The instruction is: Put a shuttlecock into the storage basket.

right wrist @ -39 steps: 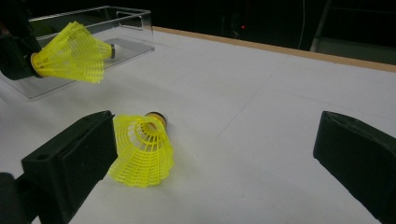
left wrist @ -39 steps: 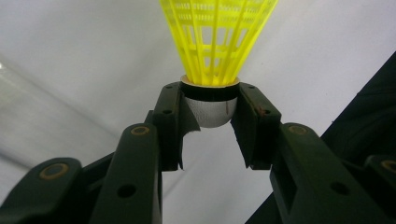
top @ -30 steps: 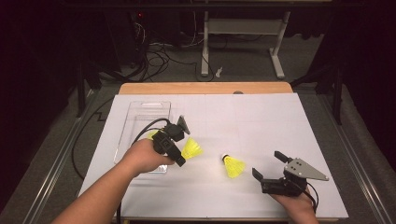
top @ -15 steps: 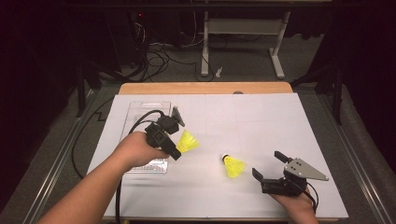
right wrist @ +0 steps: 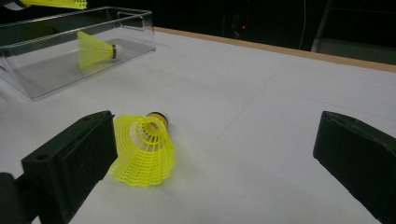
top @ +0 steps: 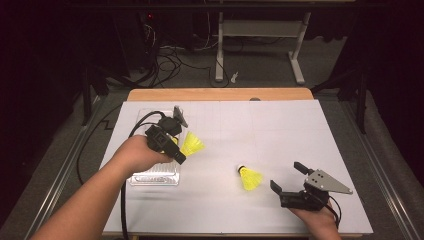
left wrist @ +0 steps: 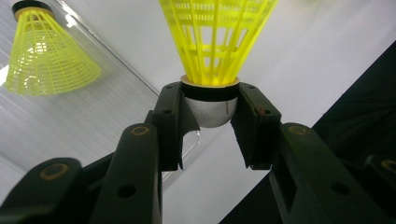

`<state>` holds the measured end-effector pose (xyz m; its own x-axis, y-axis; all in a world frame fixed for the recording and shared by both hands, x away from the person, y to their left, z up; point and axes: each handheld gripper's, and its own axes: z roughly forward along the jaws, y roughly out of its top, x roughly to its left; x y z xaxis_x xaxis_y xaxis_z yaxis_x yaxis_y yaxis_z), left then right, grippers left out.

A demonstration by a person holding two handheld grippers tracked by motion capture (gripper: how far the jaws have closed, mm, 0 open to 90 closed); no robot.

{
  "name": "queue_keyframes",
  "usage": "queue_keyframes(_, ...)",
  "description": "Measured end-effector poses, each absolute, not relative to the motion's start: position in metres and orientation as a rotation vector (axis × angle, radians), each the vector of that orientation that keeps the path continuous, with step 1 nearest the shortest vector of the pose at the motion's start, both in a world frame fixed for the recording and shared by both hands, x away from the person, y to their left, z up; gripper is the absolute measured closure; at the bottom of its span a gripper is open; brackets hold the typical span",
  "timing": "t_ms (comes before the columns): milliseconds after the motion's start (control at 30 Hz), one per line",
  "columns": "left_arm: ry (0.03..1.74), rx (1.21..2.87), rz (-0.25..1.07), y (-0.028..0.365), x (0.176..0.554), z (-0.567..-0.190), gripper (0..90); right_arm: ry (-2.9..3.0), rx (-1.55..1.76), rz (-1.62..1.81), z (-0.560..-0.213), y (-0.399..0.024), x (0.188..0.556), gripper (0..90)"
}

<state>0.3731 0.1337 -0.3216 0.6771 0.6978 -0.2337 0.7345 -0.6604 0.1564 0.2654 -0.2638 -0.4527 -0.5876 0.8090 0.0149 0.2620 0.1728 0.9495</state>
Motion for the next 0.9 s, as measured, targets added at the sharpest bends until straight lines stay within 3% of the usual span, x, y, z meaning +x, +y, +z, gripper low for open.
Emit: queue_keyframes(900,1.325,2.563,-0.196,0.187,0.387,-0.324,64.7,1.947,0.999,1.421,-0.453,-0.263,0.265,0.3)
